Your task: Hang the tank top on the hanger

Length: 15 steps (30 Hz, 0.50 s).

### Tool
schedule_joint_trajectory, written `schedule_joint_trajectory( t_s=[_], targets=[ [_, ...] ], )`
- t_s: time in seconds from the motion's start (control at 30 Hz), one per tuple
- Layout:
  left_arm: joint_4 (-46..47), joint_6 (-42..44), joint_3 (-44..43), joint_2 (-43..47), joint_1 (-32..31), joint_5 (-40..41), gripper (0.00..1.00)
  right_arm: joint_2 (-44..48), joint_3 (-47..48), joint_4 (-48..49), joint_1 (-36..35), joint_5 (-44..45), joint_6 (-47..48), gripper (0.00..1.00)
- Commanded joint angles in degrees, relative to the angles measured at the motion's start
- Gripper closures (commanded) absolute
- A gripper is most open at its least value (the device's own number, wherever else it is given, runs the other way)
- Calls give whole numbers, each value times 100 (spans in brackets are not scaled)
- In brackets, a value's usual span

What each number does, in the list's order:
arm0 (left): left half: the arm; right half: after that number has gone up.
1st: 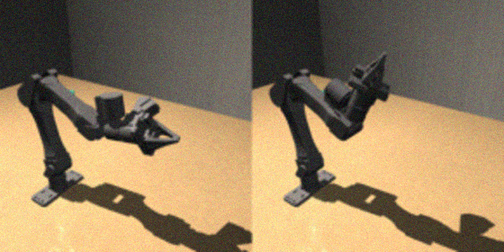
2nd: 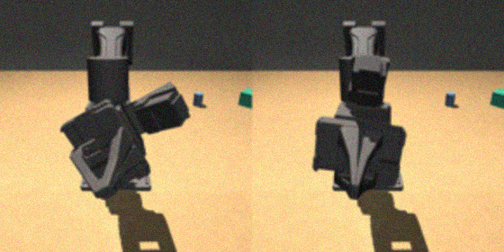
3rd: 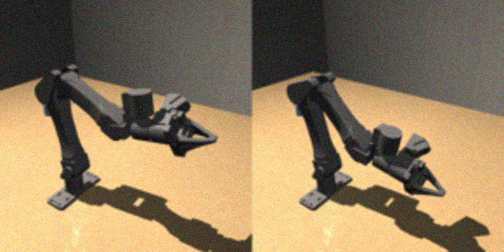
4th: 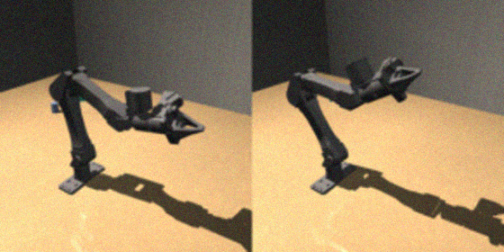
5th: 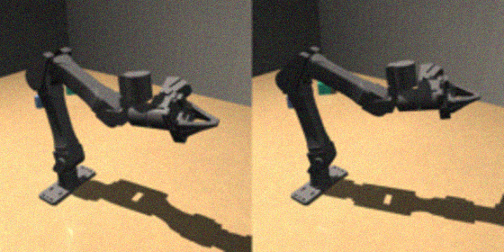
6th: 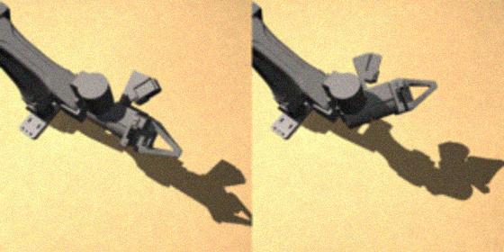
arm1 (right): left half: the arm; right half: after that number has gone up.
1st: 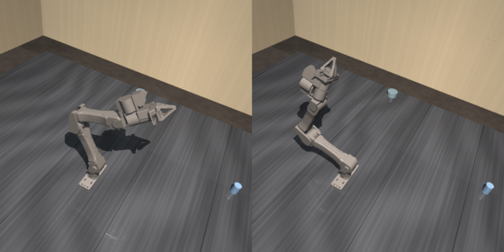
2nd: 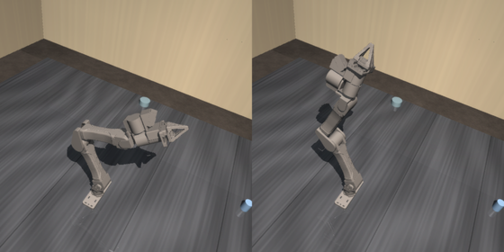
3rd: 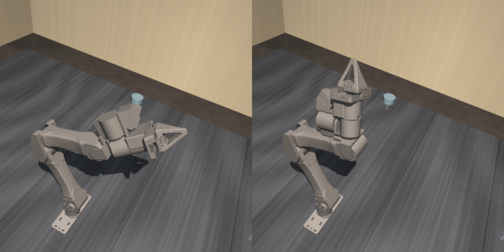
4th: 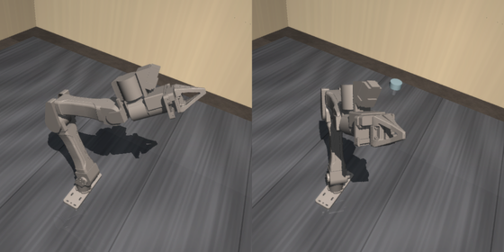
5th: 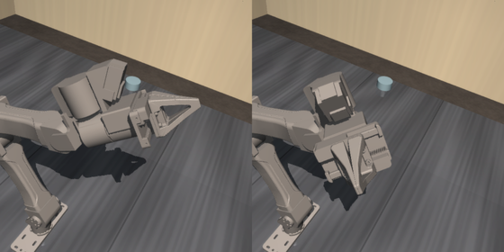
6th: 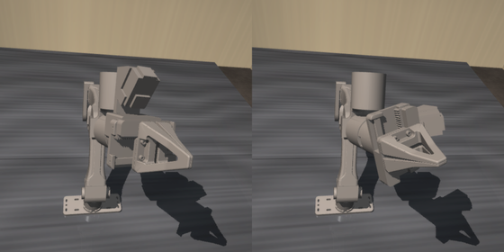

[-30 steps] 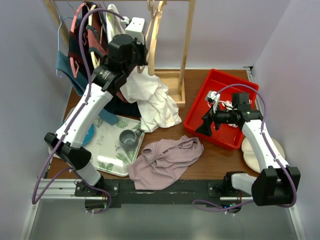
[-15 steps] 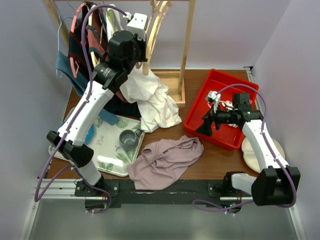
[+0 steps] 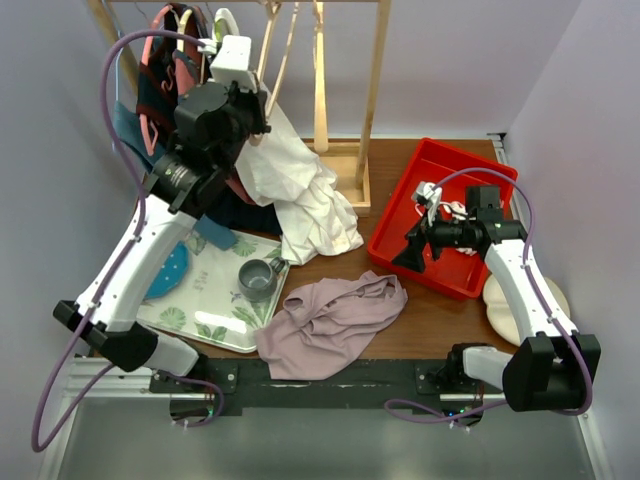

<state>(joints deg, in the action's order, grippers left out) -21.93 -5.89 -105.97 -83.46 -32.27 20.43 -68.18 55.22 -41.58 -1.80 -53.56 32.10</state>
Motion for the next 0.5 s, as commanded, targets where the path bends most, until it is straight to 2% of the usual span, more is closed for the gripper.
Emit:
schedule_joint_trajectory(
  t_s=[0.0, 0.27, 0.37, 0.47],
  targets=[
    [427, -342, 269, 601, 10, -223, 100, 121, 120, -95, 57, -190, 165, 1],
    [-301, -527, 1411, 1946, 2, -916, 100, 112, 182, -376, 75, -269, 455, 1],
    [-486, -334, 1991, 2754, 10, -1258, 100, 104, 261, -857, 75, -488, 963, 1],
    [-741, -132, 2440, 3633, 2, -1426, 100, 42, 428, -1699, 84, -673, 2103, 1]
  ],
)
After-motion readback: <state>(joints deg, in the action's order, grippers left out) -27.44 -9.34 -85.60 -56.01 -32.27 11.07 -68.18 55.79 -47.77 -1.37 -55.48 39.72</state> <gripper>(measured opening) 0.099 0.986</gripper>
